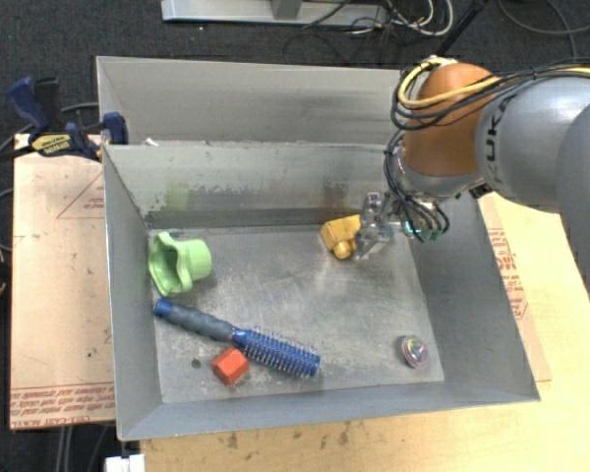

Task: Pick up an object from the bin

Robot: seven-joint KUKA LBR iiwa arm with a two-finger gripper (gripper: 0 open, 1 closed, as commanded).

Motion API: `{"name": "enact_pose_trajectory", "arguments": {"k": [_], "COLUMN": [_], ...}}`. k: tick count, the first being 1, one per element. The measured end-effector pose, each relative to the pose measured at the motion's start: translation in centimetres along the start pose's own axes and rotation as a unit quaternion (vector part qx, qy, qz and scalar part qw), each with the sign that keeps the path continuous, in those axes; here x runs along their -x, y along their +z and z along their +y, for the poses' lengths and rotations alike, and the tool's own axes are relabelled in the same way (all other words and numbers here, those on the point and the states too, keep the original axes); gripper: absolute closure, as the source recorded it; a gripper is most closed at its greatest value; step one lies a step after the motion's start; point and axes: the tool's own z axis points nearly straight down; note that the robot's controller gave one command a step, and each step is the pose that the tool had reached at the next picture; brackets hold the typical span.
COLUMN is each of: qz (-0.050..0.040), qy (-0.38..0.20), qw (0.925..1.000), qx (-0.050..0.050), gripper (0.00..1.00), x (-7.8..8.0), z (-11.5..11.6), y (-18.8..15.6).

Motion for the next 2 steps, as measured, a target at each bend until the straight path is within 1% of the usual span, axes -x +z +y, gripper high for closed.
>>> {"name": "enact_pose_trajectory", "arguments": {"k": [1, 2], "qz": [0.0061, 0.0042], "qy": [0.082, 0.062], "qw": [0.9966, 0.9981], "qx": [0.002, 0.001], "gripper": [0.00, 0.00], "x": [-0.5, 0.0], "z": [5.4, 3.0], "y": [-7.9, -1.1]}}
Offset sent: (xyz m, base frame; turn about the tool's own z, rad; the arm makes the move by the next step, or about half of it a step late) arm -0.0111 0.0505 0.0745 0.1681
